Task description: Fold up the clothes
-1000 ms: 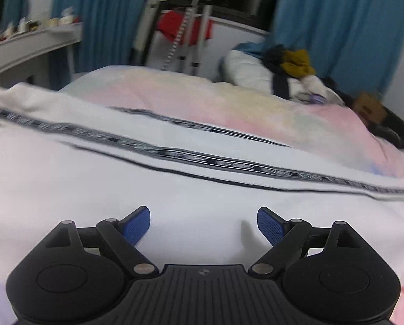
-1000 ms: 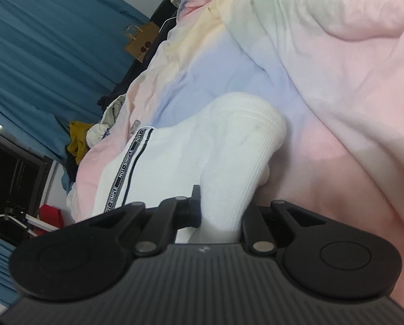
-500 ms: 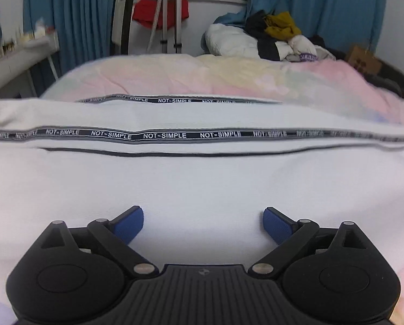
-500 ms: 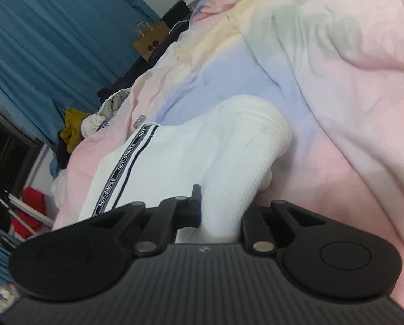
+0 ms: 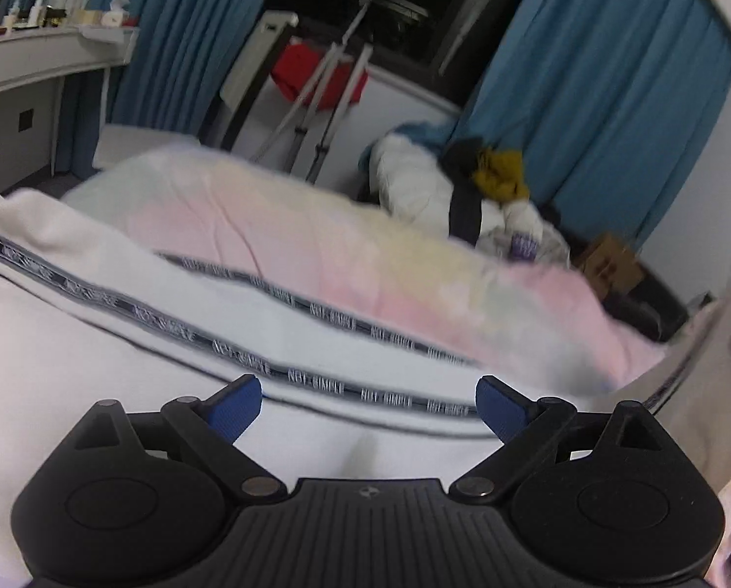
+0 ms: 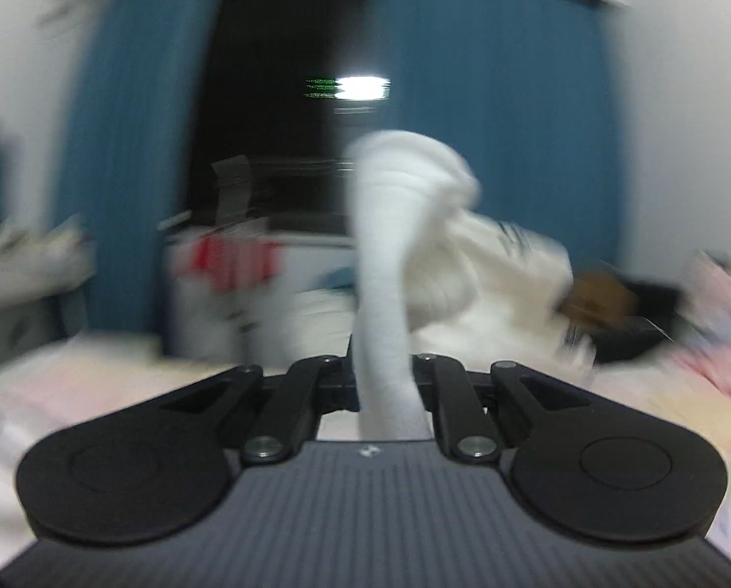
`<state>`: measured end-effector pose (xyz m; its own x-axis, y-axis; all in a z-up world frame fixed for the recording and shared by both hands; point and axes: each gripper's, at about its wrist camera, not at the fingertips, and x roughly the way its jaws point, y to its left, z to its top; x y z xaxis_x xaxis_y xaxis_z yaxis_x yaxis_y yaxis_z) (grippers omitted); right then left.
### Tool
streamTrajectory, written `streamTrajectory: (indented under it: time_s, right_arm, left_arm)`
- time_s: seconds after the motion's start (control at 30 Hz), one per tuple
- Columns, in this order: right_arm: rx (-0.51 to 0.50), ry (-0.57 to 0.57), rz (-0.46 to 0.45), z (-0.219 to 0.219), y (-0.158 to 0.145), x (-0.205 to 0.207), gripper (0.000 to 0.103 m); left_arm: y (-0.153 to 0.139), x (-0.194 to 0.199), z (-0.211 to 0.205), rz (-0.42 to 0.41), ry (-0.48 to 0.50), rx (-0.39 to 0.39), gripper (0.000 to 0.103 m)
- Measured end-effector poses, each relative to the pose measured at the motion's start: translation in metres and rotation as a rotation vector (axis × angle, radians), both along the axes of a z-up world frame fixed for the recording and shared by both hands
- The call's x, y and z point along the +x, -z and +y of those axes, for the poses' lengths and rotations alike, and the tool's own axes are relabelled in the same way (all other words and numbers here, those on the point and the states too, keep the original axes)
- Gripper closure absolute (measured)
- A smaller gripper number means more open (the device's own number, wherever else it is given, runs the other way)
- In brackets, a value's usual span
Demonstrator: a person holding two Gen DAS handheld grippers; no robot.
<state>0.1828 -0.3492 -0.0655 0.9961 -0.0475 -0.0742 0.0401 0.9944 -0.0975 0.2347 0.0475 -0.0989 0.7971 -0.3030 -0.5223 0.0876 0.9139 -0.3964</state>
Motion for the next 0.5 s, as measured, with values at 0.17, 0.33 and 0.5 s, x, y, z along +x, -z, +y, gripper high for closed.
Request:
streamTrajectory:
  time_s: [0.17,0.33,0.5]
  right_arm:
    - [-0.337,-0.301,0.263,0.101,0.101,-0.013,0.091]
    - [-0.375,-0.328,0.340,0.113,0.132,-0.016,0.091]
    - [-0.336,-0.367,0.297,0.110,0.114,-0.022,0.091]
  left_arm:
    - [-0.004,-0.008,0.015,0.011,-0.008,-0.078,0.007]
    - [-0.002,-0.013,0.011,0.016,-0.005,-0.078,0.007]
    - [0.001,-0.016,0.000,-0.009,0.020,-0.088,0.006]
